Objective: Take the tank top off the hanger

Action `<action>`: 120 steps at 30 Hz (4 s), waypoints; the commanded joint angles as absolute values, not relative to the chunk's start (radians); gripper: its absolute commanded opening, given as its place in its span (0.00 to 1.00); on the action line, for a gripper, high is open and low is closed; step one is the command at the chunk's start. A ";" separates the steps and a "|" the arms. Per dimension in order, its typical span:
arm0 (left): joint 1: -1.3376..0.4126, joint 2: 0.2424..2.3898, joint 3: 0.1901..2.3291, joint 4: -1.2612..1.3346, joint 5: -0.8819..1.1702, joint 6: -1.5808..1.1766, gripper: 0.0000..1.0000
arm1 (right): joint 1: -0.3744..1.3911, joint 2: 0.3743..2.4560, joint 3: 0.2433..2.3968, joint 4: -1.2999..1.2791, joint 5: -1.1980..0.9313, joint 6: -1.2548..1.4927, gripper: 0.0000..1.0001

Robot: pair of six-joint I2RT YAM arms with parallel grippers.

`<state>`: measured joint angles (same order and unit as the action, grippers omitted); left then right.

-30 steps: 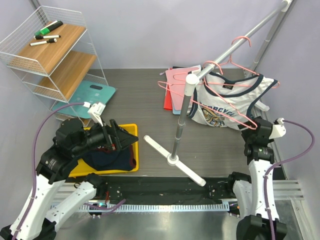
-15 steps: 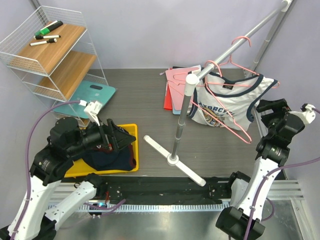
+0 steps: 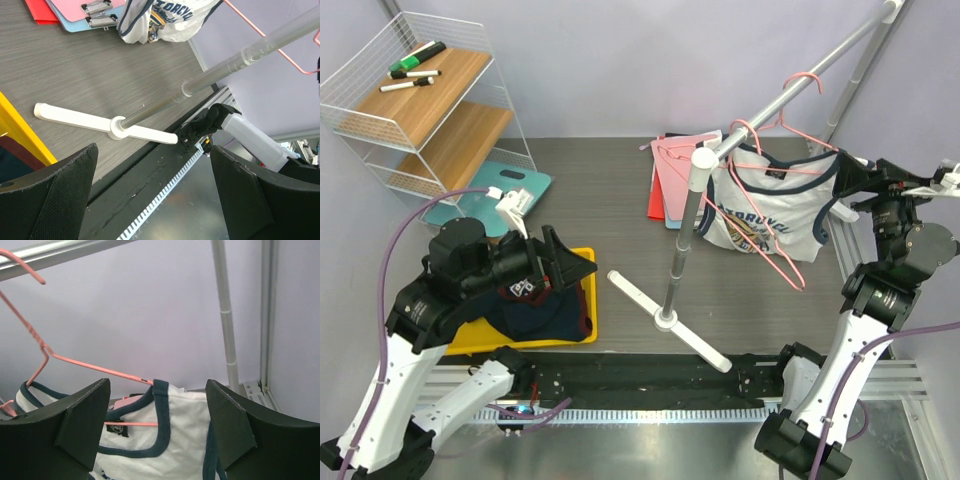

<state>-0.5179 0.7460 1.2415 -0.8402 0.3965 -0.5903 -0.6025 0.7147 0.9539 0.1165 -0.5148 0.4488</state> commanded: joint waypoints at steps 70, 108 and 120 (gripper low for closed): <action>-0.522 0.905 1.295 -0.692 0.489 -0.601 0.93 | -0.460 0.957 1.169 -0.187 -1.098 -0.728 0.09; -0.522 0.916 1.357 -0.706 0.479 -0.578 0.92 | -0.305 1.048 1.155 0.198 -0.942 -0.361 0.01; -0.523 1.045 1.554 -0.667 0.468 -0.591 0.91 | -0.305 1.058 1.126 0.166 -0.914 -0.319 0.01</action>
<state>-0.5179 1.0206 1.4872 -0.7216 0.4568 -0.5930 -0.3130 1.0603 1.1130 0.1337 -0.9512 -0.3649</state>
